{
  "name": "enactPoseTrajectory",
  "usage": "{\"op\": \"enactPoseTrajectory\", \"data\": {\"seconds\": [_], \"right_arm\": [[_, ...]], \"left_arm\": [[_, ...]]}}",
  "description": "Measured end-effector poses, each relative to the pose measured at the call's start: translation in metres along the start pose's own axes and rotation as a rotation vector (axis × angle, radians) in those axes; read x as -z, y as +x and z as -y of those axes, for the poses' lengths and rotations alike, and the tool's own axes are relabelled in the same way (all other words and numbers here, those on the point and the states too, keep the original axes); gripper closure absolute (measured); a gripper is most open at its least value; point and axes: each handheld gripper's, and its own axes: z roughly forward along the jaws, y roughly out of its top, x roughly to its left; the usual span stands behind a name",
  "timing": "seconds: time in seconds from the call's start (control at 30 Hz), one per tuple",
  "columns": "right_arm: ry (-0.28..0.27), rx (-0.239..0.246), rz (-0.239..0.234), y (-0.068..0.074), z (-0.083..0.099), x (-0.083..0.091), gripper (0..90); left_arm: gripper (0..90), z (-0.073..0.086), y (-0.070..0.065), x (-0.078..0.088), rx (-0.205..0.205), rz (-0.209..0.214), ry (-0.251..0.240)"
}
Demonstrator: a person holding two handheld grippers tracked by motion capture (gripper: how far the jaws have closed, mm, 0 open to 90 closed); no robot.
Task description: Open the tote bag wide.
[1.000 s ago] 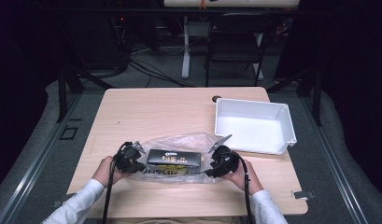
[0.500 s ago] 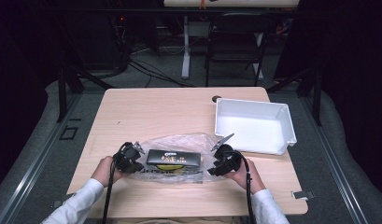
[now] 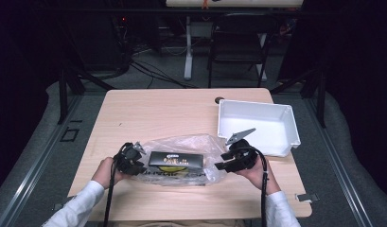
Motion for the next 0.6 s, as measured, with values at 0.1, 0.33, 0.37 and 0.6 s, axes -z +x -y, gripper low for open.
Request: {"op": "enactPoseTrajectory", "data": {"seconds": [0.1, 0.33, 0.37, 0.6], "right_arm": [[0.013, 0.008, -0.009, -0.001, 0.0, -0.003, 42.9], [0.01, 0.021, 0.002, 0.0, -0.003, -0.006, 36.4], [0.016, 0.02, 0.004, 0.0, -0.003, -0.007, 35.4], [0.044, 0.045, 0.001, 0.002, -0.006, -0.013, 30.0]], "left_arm": [[51.6, -0.001, -0.001, 0.009, 0.02, 0.009, -0.052], [25.4, -0.001, -0.004, 0.024, 0.047, 0.04, -0.131], [24.2, -0.001, -0.003, 0.026, 0.051, 0.043, -0.142], [15.2, 0.003, -0.002, 0.042, 0.073, 0.051, -0.189]]}}
